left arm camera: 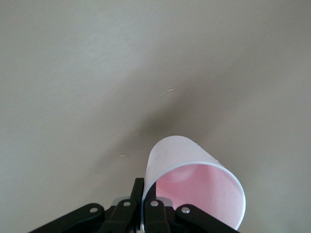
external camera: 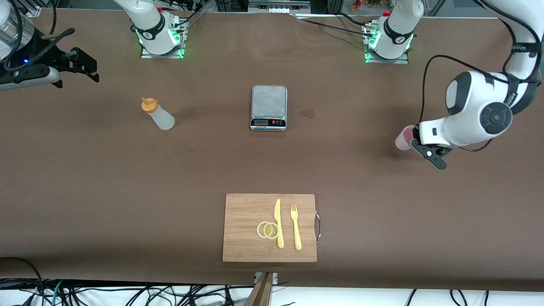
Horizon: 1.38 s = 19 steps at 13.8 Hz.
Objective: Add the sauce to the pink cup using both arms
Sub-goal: 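Lift the pink cup with the left gripper and carry it over the scale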
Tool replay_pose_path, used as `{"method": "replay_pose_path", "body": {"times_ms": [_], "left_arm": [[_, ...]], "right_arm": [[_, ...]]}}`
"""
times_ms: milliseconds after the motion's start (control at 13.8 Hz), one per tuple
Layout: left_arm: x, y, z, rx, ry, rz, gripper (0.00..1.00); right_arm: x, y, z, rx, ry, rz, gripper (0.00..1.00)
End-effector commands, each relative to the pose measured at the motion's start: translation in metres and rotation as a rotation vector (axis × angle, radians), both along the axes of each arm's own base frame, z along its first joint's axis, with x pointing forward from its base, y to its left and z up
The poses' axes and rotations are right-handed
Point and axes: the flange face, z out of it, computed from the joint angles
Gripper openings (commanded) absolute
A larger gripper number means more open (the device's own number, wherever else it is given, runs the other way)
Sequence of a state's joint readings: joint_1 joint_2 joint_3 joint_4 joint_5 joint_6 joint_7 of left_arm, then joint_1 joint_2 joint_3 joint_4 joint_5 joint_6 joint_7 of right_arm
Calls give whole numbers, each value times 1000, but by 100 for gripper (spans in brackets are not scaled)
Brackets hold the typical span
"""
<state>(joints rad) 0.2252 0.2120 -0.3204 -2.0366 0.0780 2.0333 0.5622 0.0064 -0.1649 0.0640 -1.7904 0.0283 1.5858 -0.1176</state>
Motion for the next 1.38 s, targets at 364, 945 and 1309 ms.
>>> {"method": "replay_pose_path", "body": {"times_ms": [364,945,1309], "left_arm": [[-73,-222,30,-24,41,386,0],[-170,-395,-2,-69,51,752,0],[-196,-420,-70,17,-25,718,0]], "right_arm": [[0,1,0,15,0,0,100],[-1,-2,-2,15,10,-5,100],[-1,-2,-2,15,10,-5,100]]}}
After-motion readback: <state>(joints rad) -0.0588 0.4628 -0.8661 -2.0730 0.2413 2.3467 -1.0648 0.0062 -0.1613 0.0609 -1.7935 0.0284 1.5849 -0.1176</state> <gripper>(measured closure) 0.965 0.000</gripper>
